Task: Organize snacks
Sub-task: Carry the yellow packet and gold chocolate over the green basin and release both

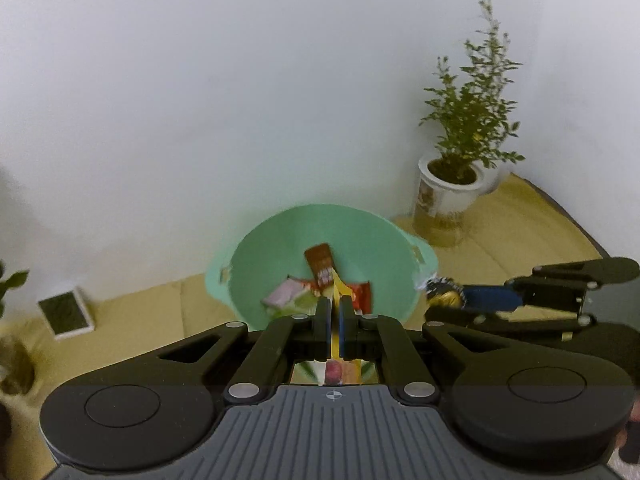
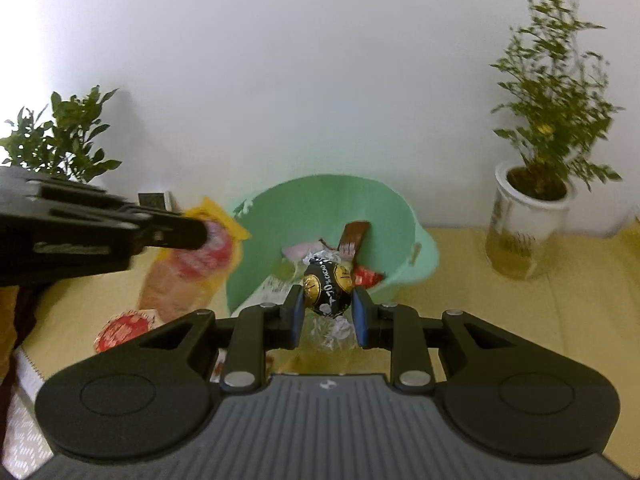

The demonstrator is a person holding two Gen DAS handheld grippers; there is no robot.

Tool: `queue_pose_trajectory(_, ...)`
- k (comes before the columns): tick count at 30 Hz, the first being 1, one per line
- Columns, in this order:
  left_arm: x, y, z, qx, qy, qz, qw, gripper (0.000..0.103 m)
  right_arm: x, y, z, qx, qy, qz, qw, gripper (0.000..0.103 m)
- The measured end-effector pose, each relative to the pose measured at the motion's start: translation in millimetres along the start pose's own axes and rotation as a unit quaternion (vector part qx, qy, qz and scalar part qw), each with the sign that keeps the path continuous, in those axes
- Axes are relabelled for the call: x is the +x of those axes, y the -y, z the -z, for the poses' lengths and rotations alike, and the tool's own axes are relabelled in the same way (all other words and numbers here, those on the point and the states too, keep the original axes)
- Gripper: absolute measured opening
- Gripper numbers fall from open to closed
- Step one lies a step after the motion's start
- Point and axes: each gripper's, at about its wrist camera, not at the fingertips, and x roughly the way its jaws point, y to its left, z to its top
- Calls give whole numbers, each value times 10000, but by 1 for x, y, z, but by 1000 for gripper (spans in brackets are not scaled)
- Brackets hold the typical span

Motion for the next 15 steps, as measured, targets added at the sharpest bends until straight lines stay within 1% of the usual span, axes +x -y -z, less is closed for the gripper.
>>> queue_pose_trajectory(2, 16, -1, -9, 18, -42, -14, 10000, 59, 10, 0, -7, -47, -9, 43, 10000, 30)
queue_pose_trajectory(4, 29, -3, -14, 0, -88, -10, 10000, 64, 21, 2, -13, -28, -21, 62, 10000, 31)
queue_pose_trajectory(5, 33, -4, -15, -32, -106, -9, 9999, 64, 26, 2, -14, -31, -35, 89, 9999, 31)
queue_pose_trajectory(6, 39, -5, -17, -85, -145, 12, 9999, 73, 31, 3, -16, -30, -49, 124, 9999, 31)
queue_pose_trajectory(7, 43, -5, -18, -124, -174, 15, 9998, 85, 35, 4, -18, -26, -64, 137, 9999, 31)
queue_pose_trajectory(8, 45, -5, -18, -156, -177, -19, 9997, 88, 39, 4, -19, -35, -79, 148, 9999, 31)
queue_pose_trajectory(9, 45, -6, -17, -171, -173, -58, 9997, 97, 42, 4, -19, -58, -81, 181, 9998, 34)
queue_pose_trajectory(10, 45, -7, -16, -185, -178, -52, 9997, 99, 43, 4, -20, -81, -82, 233, 9997, 40)
queue_pose_trajectory(12, 42, -7, -13, -194, -205, -17, 9996, 99, 42, 5, -18, -60, -61, 220, 9997, 46)
queue_pose_trajectory(14, 36, -5, -6, -156, -208, -66, 9996, 101, 37, 7, -14, -16, -46, 202, 9998, 47)
queue_pose_trajectory(15, 32, -5, -3, -155, -217, -81, 9996, 103, 34, 7, -11, 2, -50, 213, 9998, 50)
